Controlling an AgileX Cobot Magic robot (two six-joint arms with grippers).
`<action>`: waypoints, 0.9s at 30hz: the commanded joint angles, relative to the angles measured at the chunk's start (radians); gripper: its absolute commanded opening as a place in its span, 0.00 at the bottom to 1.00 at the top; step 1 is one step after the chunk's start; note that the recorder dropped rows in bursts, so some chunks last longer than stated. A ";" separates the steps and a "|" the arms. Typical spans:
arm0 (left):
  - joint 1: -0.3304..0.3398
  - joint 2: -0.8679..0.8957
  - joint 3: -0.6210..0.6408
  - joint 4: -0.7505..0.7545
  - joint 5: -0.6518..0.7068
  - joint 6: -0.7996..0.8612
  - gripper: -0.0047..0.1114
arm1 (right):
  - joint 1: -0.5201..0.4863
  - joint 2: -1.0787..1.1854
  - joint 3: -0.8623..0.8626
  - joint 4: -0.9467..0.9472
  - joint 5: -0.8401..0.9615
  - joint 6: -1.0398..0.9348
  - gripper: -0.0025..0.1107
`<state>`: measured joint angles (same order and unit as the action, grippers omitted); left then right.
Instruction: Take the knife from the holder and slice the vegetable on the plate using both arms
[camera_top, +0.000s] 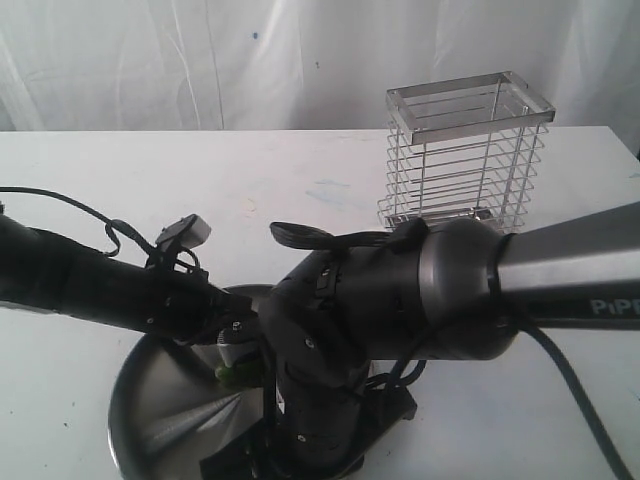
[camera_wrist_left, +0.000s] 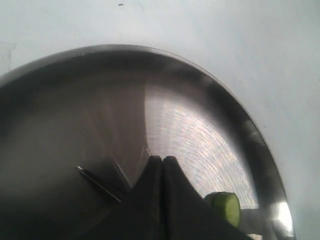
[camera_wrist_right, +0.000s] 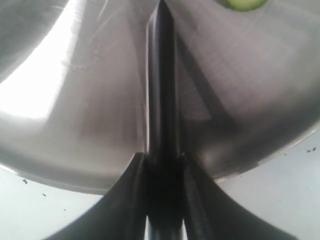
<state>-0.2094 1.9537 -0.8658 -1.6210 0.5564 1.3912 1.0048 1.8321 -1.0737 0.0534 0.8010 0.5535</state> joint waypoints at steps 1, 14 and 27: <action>-0.001 0.012 0.000 0.022 -0.105 0.017 0.04 | -0.008 -0.005 -0.005 0.001 0.012 -0.001 0.02; -0.001 0.012 -0.065 0.007 -0.081 0.026 0.04 | 0.071 -0.005 0.017 0.056 0.023 0.004 0.02; -0.001 0.012 -0.068 0.007 -0.064 0.028 0.04 | 0.099 0.006 0.053 0.030 0.021 0.036 0.02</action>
<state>-0.2149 1.9626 -0.9293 -1.6040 0.4810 1.4122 1.0980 1.8364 -1.0290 0.0999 0.8128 0.5823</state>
